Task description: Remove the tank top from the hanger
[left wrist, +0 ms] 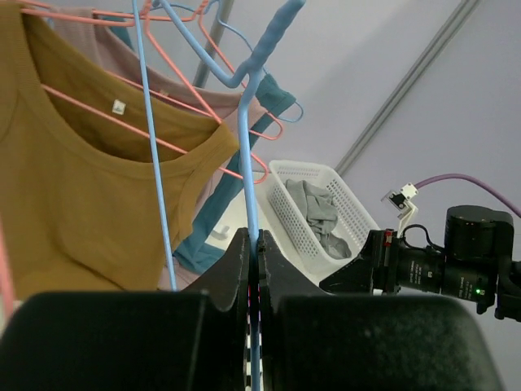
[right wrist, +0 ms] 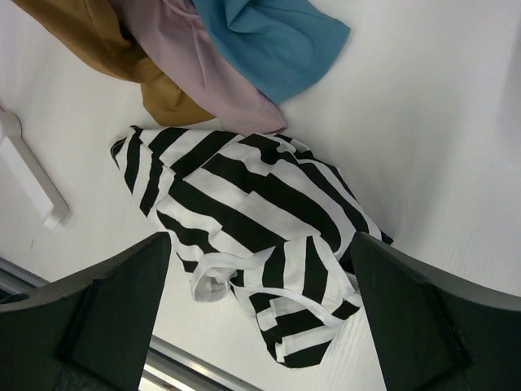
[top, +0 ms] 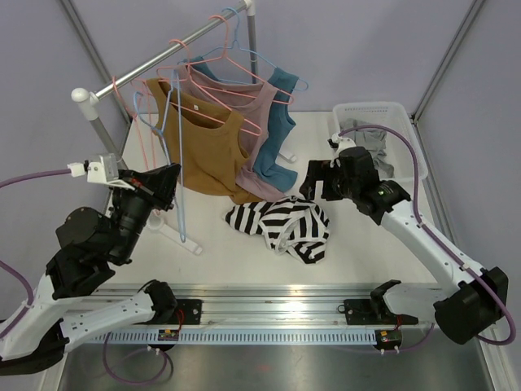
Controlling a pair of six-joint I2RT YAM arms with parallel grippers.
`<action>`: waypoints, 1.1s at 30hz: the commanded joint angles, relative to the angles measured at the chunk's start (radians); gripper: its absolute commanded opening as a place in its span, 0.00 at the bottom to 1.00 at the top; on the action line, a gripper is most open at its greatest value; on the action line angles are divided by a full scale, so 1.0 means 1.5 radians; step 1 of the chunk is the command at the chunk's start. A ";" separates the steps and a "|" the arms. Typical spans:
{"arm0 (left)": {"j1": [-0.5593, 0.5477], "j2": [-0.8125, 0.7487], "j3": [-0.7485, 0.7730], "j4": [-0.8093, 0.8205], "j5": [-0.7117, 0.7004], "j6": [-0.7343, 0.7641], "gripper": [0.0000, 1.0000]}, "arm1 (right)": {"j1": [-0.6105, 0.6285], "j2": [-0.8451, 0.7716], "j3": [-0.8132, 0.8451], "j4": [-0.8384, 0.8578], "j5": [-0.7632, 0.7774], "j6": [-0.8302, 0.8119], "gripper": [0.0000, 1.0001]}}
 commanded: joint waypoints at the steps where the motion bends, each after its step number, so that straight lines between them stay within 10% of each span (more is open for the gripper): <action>1: -0.004 -0.022 0.011 -0.030 -0.067 -0.045 0.00 | 0.002 0.015 0.029 0.033 0.027 -0.003 1.00; 14: 0.003 0.279 0.322 -0.220 -0.335 -0.079 0.00 | 0.002 0.040 0.077 0.031 -0.003 0.012 0.99; 25: 0.237 0.470 0.537 -0.336 -0.097 -0.124 0.00 | 0.002 0.020 0.089 0.010 -0.024 -0.014 0.99; 33: 0.353 0.454 0.418 -0.324 -0.006 -0.191 0.00 | 0.003 0.053 0.071 0.011 -0.084 -0.027 1.00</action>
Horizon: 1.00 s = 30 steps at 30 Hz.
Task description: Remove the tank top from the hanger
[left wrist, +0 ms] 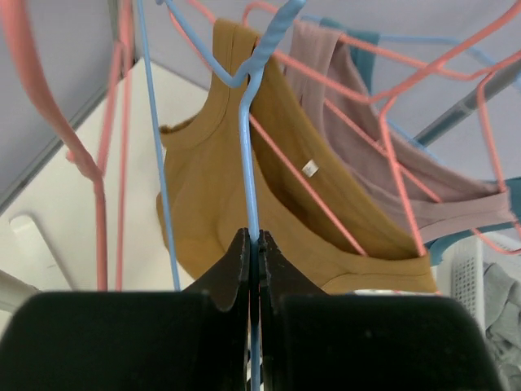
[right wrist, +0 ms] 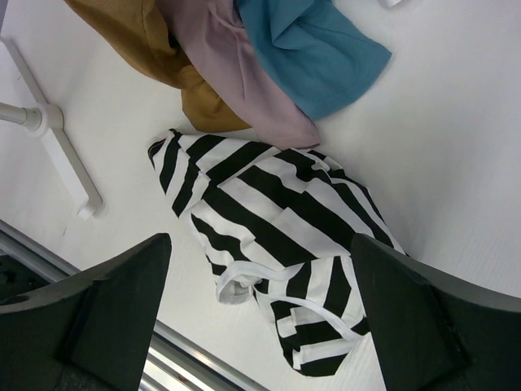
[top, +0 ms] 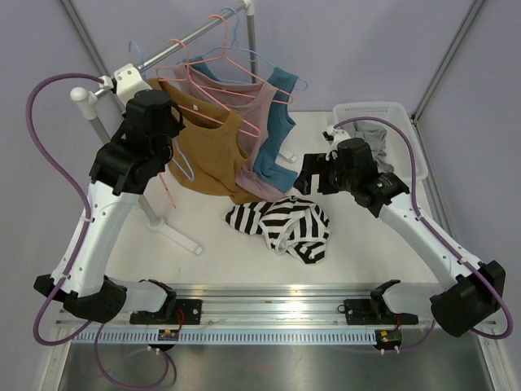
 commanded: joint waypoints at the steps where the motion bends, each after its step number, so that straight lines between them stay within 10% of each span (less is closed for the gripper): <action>1: 0.025 -0.026 -0.070 0.034 0.063 -0.053 0.00 | 0.004 0.025 0.012 0.017 -0.039 -0.011 1.00; 11: 0.046 -0.072 -0.165 0.071 0.114 -0.093 0.02 | 0.106 0.156 0.024 0.018 0.057 -0.007 0.99; 22: 0.046 -0.143 -0.150 0.066 0.169 -0.073 0.74 | 0.181 0.371 0.017 -0.009 0.227 0.035 1.00; 23: 0.046 -0.151 -0.147 0.065 0.179 -0.067 0.95 | 0.184 0.377 0.010 0.000 0.223 0.038 0.99; 27: 0.046 -0.203 -0.144 0.058 0.201 -0.044 0.99 | 0.185 0.397 -0.023 0.027 0.167 0.039 0.73; 28: 0.046 -0.209 -0.142 0.052 0.206 -0.041 0.99 | 0.185 0.398 -0.025 0.025 0.168 0.038 0.48; 30: 0.046 -0.234 -0.139 0.041 0.211 -0.023 0.99 | 0.185 0.382 -0.025 0.013 0.176 0.028 0.32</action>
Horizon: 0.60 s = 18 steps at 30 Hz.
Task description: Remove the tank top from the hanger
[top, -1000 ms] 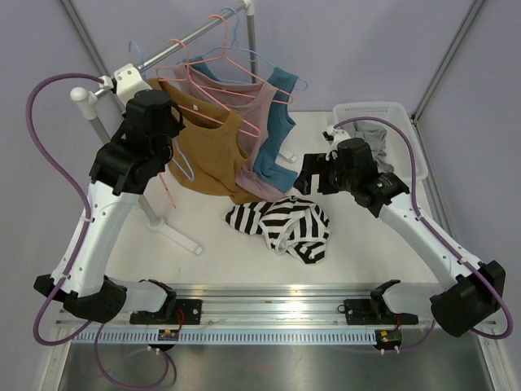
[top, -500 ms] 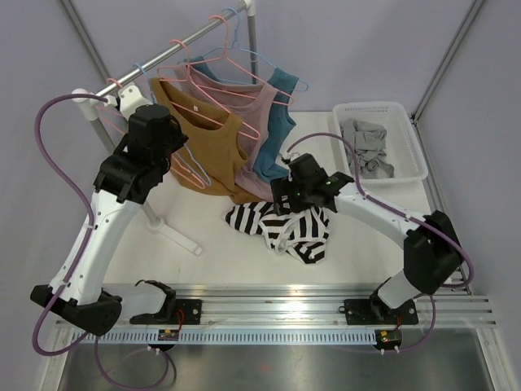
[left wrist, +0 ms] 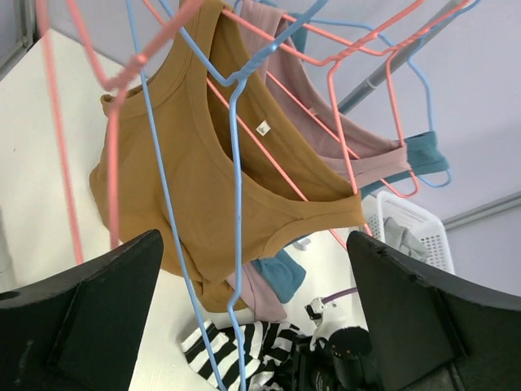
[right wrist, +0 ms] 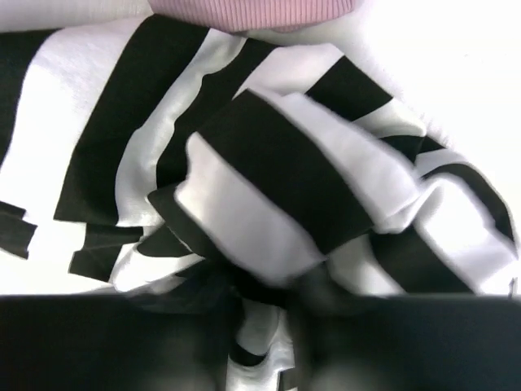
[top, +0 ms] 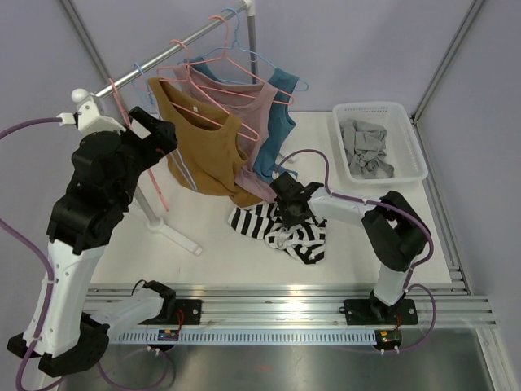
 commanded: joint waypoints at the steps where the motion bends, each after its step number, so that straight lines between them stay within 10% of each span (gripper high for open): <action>1: 0.000 -0.045 0.022 -0.006 0.039 0.039 0.99 | 0.007 -0.009 -0.017 -0.013 0.004 -0.003 0.16; 3: 0.000 -0.065 0.014 -0.004 0.051 0.060 0.99 | 0.007 -0.048 -0.007 -0.034 0.020 -0.012 0.00; 18: 0.000 -0.159 -0.012 0.017 0.171 0.127 0.99 | -0.099 -0.244 0.287 -0.259 0.200 -0.092 0.00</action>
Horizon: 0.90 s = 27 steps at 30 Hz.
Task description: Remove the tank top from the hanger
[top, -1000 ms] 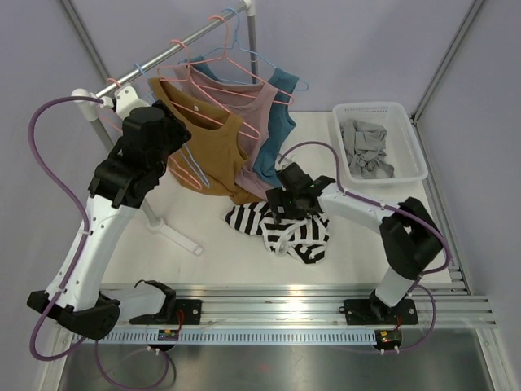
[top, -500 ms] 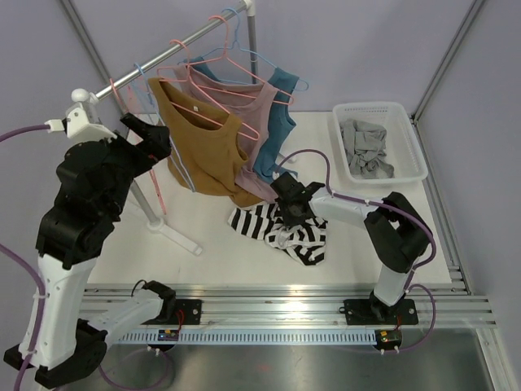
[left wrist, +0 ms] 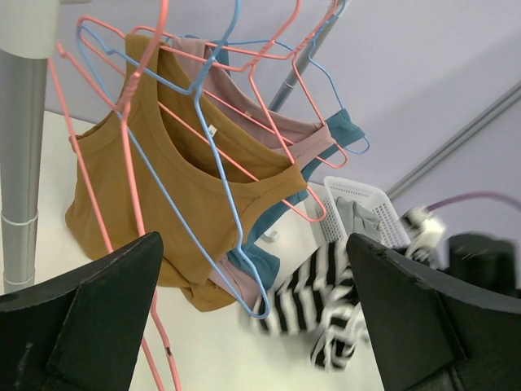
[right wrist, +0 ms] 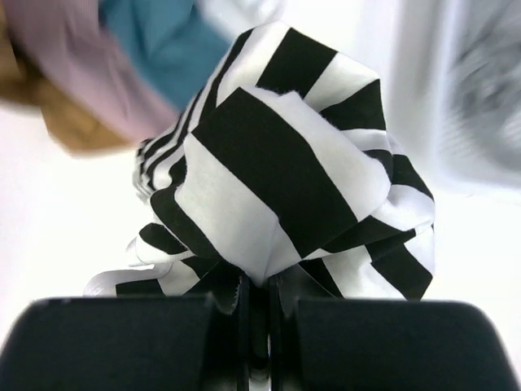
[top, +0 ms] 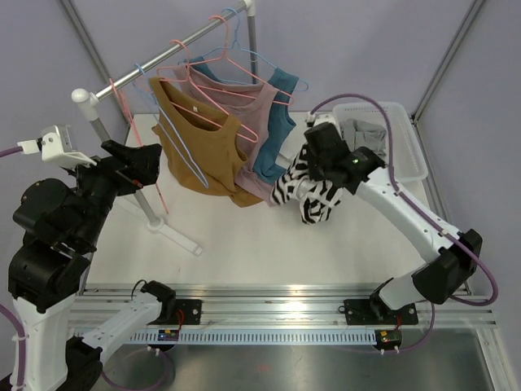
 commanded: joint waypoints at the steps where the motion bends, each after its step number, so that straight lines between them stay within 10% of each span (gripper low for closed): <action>1: 0.000 0.006 0.003 0.020 0.043 0.018 0.99 | -0.059 -0.029 0.101 -0.056 0.067 -0.056 0.00; 16: 0.000 0.065 0.070 0.023 0.111 0.015 0.99 | -0.397 0.160 0.450 -0.051 -0.054 -0.082 0.00; 24: -0.002 0.212 0.221 -0.051 0.094 0.048 0.99 | -0.447 0.324 0.532 -0.027 -0.026 -0.073 0.00; 26: -0.005 0.238 0.252 -0.066 0.082 0.054 0.99 | -0.469 0.359 0.527 -0.032 -0.040 -0.057 0.17; 27: -0.013 0.259 0.261 -0.072 0.064 0.058 0.99 | -0.471 0.369 0.529 -0.045 -0.039 -0.052 0.55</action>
